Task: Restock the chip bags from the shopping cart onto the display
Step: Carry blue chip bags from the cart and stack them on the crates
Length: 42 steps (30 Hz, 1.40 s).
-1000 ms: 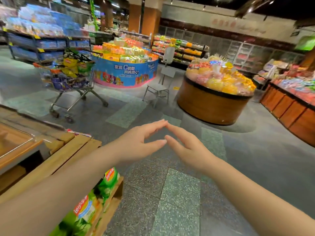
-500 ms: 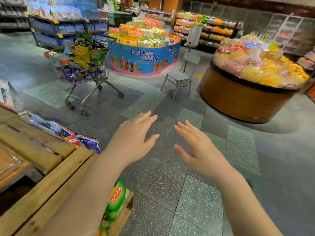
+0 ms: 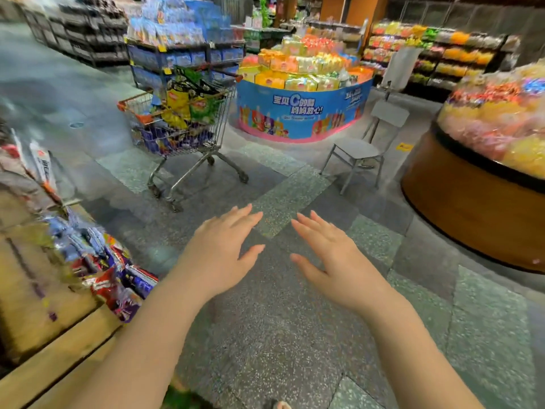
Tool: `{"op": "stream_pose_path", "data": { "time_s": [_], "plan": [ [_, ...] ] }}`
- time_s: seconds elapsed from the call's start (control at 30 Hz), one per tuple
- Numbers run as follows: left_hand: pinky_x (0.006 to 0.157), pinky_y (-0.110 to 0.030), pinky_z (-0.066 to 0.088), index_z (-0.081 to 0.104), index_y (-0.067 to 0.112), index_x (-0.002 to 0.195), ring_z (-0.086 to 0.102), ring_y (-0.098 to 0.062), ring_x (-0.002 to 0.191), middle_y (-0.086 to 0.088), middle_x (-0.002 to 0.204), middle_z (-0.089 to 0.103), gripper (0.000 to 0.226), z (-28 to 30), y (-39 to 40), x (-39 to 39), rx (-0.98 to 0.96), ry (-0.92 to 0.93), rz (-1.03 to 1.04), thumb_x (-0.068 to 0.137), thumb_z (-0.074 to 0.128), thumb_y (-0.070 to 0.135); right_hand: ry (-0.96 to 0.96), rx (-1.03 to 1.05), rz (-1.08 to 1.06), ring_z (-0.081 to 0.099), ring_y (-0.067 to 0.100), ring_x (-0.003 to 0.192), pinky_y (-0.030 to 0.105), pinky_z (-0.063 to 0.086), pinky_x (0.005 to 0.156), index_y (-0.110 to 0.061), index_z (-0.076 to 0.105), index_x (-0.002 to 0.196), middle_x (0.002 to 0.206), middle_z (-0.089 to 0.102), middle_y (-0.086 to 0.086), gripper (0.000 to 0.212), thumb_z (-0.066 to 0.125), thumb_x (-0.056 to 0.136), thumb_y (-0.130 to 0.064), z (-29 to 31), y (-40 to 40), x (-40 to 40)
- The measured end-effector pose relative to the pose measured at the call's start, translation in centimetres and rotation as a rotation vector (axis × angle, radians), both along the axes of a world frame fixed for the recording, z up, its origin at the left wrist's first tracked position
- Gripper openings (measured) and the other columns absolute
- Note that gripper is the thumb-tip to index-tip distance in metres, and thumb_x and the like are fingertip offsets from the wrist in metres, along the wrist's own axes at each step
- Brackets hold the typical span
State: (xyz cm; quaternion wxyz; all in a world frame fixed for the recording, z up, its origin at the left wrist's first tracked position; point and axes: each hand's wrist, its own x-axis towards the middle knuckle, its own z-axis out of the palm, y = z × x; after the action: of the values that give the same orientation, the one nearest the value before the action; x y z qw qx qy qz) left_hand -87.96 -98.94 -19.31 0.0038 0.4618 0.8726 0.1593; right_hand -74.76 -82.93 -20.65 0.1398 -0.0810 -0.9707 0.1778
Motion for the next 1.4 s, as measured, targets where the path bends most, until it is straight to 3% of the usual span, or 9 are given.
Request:
{"op": "stream_pose_path", "data": {
  "time_s": [0.2, 0.4, 0.57, 0.67, 0.73, 0.83, 1.1, 1.27, 1.4],
  "plan": [
    [0.117, -0.032, 0.003, 0.008, 0.035, 0.151, 0.002, -0.01, 0.146, 0.012, 0.159, -0.001, 0.059, 2.1, 7.0, -4.4, -0.068, 0.127, 0.144, 0.098, 0.033, 0.048, 0.04, 0.1, 0.114, 0.026, 0.027, 0.143, 0.039, 0.012, 0.113, -0.014, 0.04, 0.144, 0.148, 0.04, 0.008, 0.062, 0.038, 0.09, -0.045, 2.4, 10.1, -6.9],
    [0.117, -0.032, 0.0, 0.008, 0.039, 0.15, 0.0, -0.009, 0.146, 0.016, 0.158, -0.001, 0.059, 1.7, 9.7, -9.6, -0.108, 0.115, 0.277, 0.098, 0.035, 0.048, 0.0, 0.061, 0.306, 0.0, 0.003, 0.142, 0.024, -0.005, 0.113, -0.02, 0.025, 0.149, 0.157, 0.022, -0.004, 0.057, 0.046, 0.099, -0.036, 1.2, 14.5, -14.4],
    [0.117, -0.033, 0.004, 0.013, 0.038, 0.149, 0.003, -0.008, 0.146, 0.017, 0.158, 0.005, 0.059, 0.7, 11.8, -16.5, -0.077, 0.113, 0.334, 0.097, 0.039, 0.046, -0.026, 0.096, 0.426, 0.005, 0.01, 0.145, 0.037, 0.005, 0.119, -0.017, 0.026, 0.15, 0.156, 0.023, -0.001, 0.061, 0.044, 0.097, -0.042, 1.1, 17.1, -23.5],
    [0.116, -0.03, 0.003, 0.011, 0.039, 0.149, 0.003, -0.007, 0.146, 0.017, 0.157, 0.003, 0.06, 0.4, 13.6, -22.1, -0.061, 0.116, 0.329, 0.097, 0.04, 0.047, -0.022, 0.118, 0.508, 0.014, 0.016, 0.144, 0.041, 0.014, 0.116, -0.014, 0.033, 0.147, 0.153, 0.032, 0.004, 0.072, 0.029, 0.087, -0.054, 0.8, 18.9, -29.3],
    [0.112, -0.023, 0.002, 0.012, 0.039, 0.149, 0.004, -0.006, 0.145, 0.019, 0.156, 0.002, 0.06, 0.4, 15.0, -26.2, -0.03, 0.101, 0.297, 0.096, 0.04, 0.049, -0.039, 0.137, 0.531, 0.018, 0.02, 0.145, 0.045, 0.018, 0.117, -0.014, 0.035, 0.146, 0.152, 0.033, 0.004, 0.073, 0.027, 0.086, -0.055, 1.0, 20.4, -33.4],
    [0.113, -0.025, 0.004, 0.013, 0.04, 0.148, 0.006, -0.006, 0.145, 0.022, 0.151, -0.002, 0.059, 0.6, 16.7, -32.2, 0.004, 0.102, 0.276, 0.096, 0.037, 0.053, -0.044, 0.12, 0.519, 0.018, 0.019, 0.145, 0.049, 0.022, 0.116, -0.016, 0.035, 0.146, 0.152, 0.033, 0.002, 0.072, 0.028, 0.086, -0.055, 2.1, 22.9, -39.9],
    [0.119, -0.034, 0.005, 0.01, 0.038, 0.149, 0.0, -0.006, 0.145, 0.019, 0.157, -0.001, 0.061, 0.8, 20.1, -48.0, -0.102, 0.04, 0.346, 0.097, 0.039, 0.048, -0.046, 0.081, 0.47, 0.005, 0.002, 0.14, 0.034, 0.007, 0.12, -0.02, 0.03, 0.148, 0.155, 0.026, -0.005, 0.068, 0.033, 0.087, -0.051, 3.5, 25.9, -56.4],
    [0.119, -0.039, 0.011, 0.011, 0.035, 0.15, 0.003, -0.009, 0.146, 0.013, 0.158, 0.001, 0.064, -0.8, 22.5, -57.5, -0.148, -0.049, 0.324, 0.096, 0.041, 0.048, -0.109, 0.041, 0.483, 0.012, 0.011, 0.146, 0.041, 0.015, 0.119, -0.019, 0.031, 0.148, 0.154, 0.028, -0.003, 0.068, 0.034, 0.087, -0.05, 1.6, 28.4, -66.2],
    [0.117, -0.038, 0.003, 0.003, 0.034, 0.151, -0.006, -0.012, 0.146, 0.011, 0.159, -0.009, 0.063, -1.2, 24.7, -66.0, -0.266, -0.095, 0.426, 0.098, 0.036, 0.047, -0.13, 0.012, 0.542, 0.006, 0.003, 0.142, 0.041, 0.013, 0.12, -0.022, 0.025, 0.149, 0.156, 0.023, -0.005, 0.064, 0.038, 0.092, -0.047, 0.2, 30.3, -75.5]
  ]
}}
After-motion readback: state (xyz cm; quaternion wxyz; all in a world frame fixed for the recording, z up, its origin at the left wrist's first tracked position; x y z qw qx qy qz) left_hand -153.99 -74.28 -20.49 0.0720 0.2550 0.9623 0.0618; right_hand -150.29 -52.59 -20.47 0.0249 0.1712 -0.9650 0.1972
